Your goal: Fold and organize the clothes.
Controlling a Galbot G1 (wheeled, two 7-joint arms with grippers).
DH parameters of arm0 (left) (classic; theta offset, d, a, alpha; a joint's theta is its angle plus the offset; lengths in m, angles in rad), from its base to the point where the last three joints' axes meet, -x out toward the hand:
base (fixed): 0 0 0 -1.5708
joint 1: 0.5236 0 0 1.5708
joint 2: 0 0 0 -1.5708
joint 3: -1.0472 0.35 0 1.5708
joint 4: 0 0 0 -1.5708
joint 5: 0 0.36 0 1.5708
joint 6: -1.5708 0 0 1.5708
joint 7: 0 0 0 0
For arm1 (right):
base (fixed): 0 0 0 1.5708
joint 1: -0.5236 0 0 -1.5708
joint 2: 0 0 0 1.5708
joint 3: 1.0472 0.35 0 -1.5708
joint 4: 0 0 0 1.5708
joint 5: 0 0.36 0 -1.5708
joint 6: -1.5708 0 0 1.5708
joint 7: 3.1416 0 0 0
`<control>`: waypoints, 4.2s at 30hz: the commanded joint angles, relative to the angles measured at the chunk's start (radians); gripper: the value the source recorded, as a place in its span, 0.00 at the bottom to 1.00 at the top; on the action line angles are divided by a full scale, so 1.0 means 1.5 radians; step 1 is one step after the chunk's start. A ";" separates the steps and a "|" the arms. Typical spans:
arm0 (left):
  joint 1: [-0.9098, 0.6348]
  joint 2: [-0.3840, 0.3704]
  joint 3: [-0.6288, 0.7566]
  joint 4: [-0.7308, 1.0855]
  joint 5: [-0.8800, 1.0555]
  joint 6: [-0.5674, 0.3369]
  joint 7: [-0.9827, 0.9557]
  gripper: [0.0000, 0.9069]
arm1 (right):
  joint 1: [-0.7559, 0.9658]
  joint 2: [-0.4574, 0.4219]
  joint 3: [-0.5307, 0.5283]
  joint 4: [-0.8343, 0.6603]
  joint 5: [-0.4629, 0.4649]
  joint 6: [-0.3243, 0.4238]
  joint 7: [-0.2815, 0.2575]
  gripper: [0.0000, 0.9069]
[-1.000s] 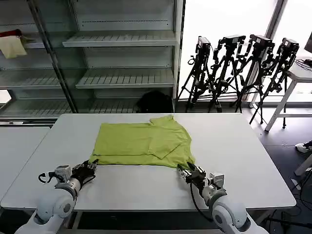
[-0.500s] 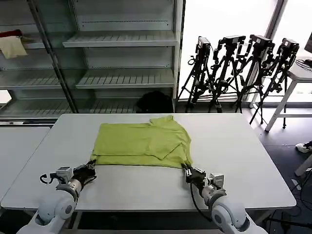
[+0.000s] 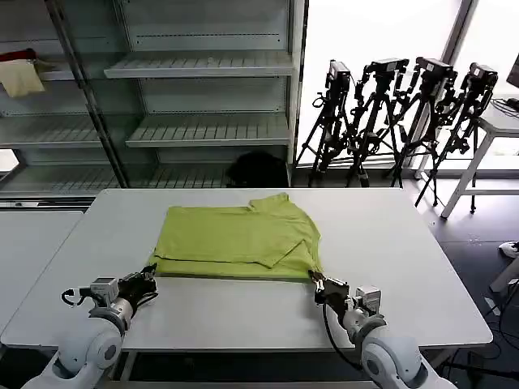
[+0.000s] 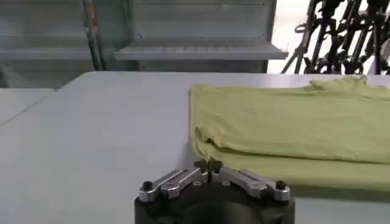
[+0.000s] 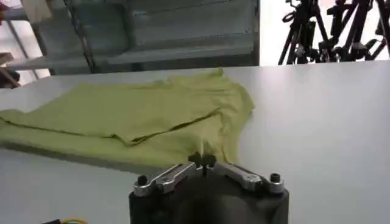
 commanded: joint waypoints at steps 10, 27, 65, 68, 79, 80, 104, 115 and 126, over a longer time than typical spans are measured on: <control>0.271 -0.013 -0.027 -0.257 0.089 0.031 -0.154 0.00 | -0.223 -0.102 0.071 0.189 0.007 -0.002 0.013 0.00; 0.352 -0.039 -0.026 -0.290 0.146 0.031 -0.218 0.26 | -0.319 -0.108 0.101 0.226 -0.019 -0.005 0.013 0.00; -0.152 0.030 0.007 -0.021 -0.027 -0.014 0.022 1.00 | 0.462 -0.040 -0.124 -0.223 0.159 -0.022 -0.030 1.00; -0.180 0.035 0.014 0.019 -0.043 0.014 0.046 1.00 | 0.530 0.019 -0.201 -0.293 0.159 -0.043 -0.028 1.00; -0.169 0.047 0.034 0.083 -0.043 0.032 0.083 1.00 | 0.566 0.086 -0.279 -0.409 0.148 -0.050 -0.051 1.00; -0.169 0.046 0.038 0.090 -0.039 0.032 0.083 1.00 | 0.562 0.086 -0.284 -0.415 0.138 -0.050 -0.054 1.00; -0.234 0.001 0.110 0.237 0.007 0.034 0.114 1.00 | 0.502 0.102 -0.258 -0.456 0.057 -0.050 -0.077 1.00; -0.238 -0.007 0.105 0.259 0.006 0.033 0.137 0.26 | 0.492 0.108 -0.256 -0.464 0.038 -0.050 -0.093 0.83; -0.228 -0.002 0.106 0.247 0.020 0.032 0.166 0.00 | 0.478 0.103 -0.257 -0.457 0.018 -0.049 -0.113 0.00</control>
